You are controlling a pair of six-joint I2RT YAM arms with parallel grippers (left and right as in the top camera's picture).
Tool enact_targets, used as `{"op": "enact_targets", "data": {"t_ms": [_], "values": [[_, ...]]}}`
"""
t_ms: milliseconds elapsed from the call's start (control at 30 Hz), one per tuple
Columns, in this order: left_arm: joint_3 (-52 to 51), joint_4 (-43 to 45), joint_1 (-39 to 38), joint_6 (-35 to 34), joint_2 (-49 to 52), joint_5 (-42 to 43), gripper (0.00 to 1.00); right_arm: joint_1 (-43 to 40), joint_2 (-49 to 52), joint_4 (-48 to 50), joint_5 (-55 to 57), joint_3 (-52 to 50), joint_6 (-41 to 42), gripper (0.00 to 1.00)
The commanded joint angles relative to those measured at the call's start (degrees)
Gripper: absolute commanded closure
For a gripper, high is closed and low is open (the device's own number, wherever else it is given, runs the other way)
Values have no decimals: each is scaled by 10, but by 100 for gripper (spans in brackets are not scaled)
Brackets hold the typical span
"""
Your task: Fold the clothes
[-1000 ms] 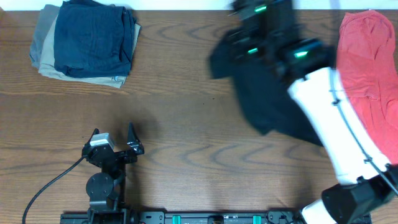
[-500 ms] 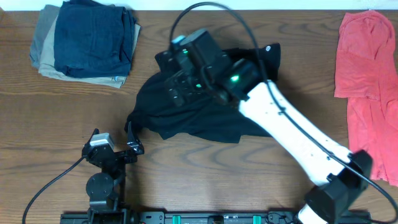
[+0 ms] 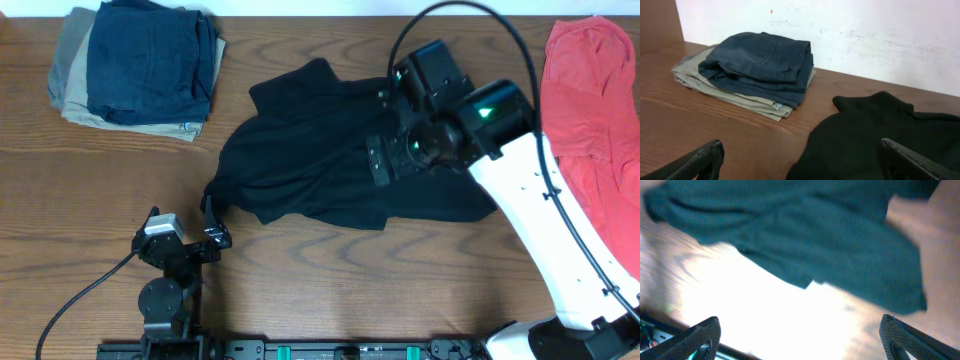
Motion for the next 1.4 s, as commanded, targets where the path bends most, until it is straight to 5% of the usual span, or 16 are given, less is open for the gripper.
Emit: {"op": "enact_targets", "data": {"t_ms": [0, 367, 600, 1367], "values": [[-13, -19, -2, 10, -3, -5, 2, 8, 9, 0, 2, -57, 49, 1], [-13, -19, -2, 10, -3, -5, 2, 10, 9, 193, -106, -304, 116, 2], [-13, -19, -2, 10, -3, -5, 2, 14, 14, 294, -118, -388, 151, 21], [-13, -19, -2, 10, -3, -5, 2, 14, 112, 356, -90, -396, 165, 28]]}}
